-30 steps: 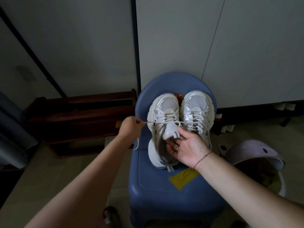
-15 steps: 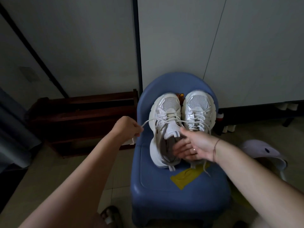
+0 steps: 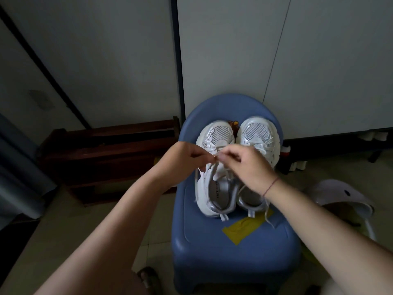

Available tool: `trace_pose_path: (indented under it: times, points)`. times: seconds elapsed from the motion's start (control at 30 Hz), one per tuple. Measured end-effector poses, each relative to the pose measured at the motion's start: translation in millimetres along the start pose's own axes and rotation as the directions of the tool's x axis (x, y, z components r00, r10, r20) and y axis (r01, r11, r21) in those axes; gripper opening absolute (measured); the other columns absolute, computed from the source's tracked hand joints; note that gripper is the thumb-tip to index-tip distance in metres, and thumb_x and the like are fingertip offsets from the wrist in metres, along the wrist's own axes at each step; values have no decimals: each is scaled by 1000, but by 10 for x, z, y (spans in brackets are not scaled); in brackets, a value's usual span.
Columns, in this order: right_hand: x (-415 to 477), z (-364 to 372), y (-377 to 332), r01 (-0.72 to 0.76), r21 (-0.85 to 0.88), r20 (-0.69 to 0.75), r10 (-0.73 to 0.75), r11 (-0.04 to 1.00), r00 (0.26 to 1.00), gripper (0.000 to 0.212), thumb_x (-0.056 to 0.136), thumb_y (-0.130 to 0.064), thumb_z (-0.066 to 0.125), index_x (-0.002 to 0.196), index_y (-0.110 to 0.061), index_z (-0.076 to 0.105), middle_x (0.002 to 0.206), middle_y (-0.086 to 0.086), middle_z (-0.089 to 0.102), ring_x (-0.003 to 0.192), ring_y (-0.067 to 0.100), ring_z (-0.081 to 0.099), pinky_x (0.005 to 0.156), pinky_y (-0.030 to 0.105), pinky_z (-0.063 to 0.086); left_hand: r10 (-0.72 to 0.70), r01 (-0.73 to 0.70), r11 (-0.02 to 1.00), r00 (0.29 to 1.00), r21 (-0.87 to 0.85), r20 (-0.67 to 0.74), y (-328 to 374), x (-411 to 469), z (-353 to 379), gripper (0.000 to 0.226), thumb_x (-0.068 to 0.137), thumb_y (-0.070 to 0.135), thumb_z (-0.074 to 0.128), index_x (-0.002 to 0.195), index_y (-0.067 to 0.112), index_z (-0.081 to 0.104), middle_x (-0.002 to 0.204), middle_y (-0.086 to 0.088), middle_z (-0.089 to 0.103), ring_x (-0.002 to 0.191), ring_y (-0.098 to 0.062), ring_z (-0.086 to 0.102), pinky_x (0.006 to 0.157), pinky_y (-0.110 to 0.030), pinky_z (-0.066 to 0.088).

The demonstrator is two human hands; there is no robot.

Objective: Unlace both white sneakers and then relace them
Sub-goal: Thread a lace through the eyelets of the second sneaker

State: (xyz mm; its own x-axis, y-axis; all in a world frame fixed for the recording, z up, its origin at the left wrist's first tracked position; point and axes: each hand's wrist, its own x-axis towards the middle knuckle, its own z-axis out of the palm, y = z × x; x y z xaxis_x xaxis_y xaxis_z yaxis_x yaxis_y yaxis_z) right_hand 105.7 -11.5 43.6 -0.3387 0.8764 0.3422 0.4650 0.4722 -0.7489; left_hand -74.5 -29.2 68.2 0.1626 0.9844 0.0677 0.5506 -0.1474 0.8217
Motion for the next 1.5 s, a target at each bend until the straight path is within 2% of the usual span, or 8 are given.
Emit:
trace_pose_path:
  times: [0.27, 0.37, 0.47, 0.57, 0.93, 1.1, 1.3, 1.5]
  points:
    - [166, -133, 311, -400, 534, -273, 600, 745, 752, 17, 93, -8, 53, 100, -1, 68, 69, 1, 60, 53, 5, 52, 52, 16, 45, -106, 105, 994, 993, -20, -46, -100, 33, -60, 22, 90, 19, 68, 70, 25, 73, 47, 14, 59, 40, -3, 38, 46, -13, 33]
    - [111, -106, 132, -216, 95, -446, 235, 972, 863, 24, 89, -8, 56, 112, -12, 65, 97, -1, 63, 74, 4, 59, 73, 26, 50, -112, 110, 993, 992, -42, -52, -137, 53, -38, 15, 90, 19, 66, 80, 21, 77, 50, 15, 60, 40, -2, 37, 45, -13, 32]
    - [18, 26, -121, 50, -67, -64, -55, 996, 996, 33, 89, -7, 58, 122, -15, 60, 107, -5, 62, 69, -6, 56, 67, 8, 43, -87, 81, 993, 994, -86, -60, -102, 63, -17, 16, 92, 17, 64, 82, 17, 77, 48, 13, 57, 37, -3, 33, 42, -15, 28]
    - [31, 92, -59, 79, -170, -50, -89, 982, 995, 15, 86, -10, 64, 100, -11, 71, 95, 2, 69, 83, 11, 63, 78, 23, 49, -74, 68, 991, 996, -112, -43, -76, 65, 2, 18, 91, 18, 66, 75, 18, 74, 44, 12, 54, 38, -3, 33, 43, -14, 29]
    - [206, 45, 64, -144, -148, -455, 62, 978, 888, 11, 85, -10, 63, 96, -12, 63, 103, 4, 54, 79, 12, 55, 72, 10, 38, -272, 267, 845, 961, -464, 57, -149, 146, 68, 9, 94, 5, 59, 95, 0, 66, 79, -4, 72, 56, -2, 65, 55, -12, 51]
    - [96, 258, 55, -390, -207, -35, 392, 897, 919, 26, 90, -27, 56, 77, -9, 70, 76, 10, 69, 77, 28, 65, 75, 36, 53, -477, 369, 602, 878, -708, 53, -375, 279, 175, 11, 93, 9, 62, 83, 8, 64, 62, 1, 71, 53, -3, 66, 50, -12, 50]
    - [139, 296, 121, -570, 147, 0, 576, 808, 817, 29, 88, -25, 63, 80, 2, 69, 65, 15, 68, 51, 20, 65, 52, 31, 53, -529, 387, 454, 842, -803, 107, -402, 334, 454, 8, 89, 0, 64, 81, 3, 65, 57, -2, 67, 48, -4, 64, 47, -12, 49]
    - [159, 305, 120, -606, 297, 27, 628, 738, 778, 11, 84, -3, 67, 75, -9, 64, 68, 13, 65, 56, 23, 63, 54, 28, 55, -516, 342, 500, 856, -796, 44, -363, 335, 491, 13, 84, -5, 68, 74, 1, 66, 53, 0, 66, 46, -2, 61, 48, -11, 49]
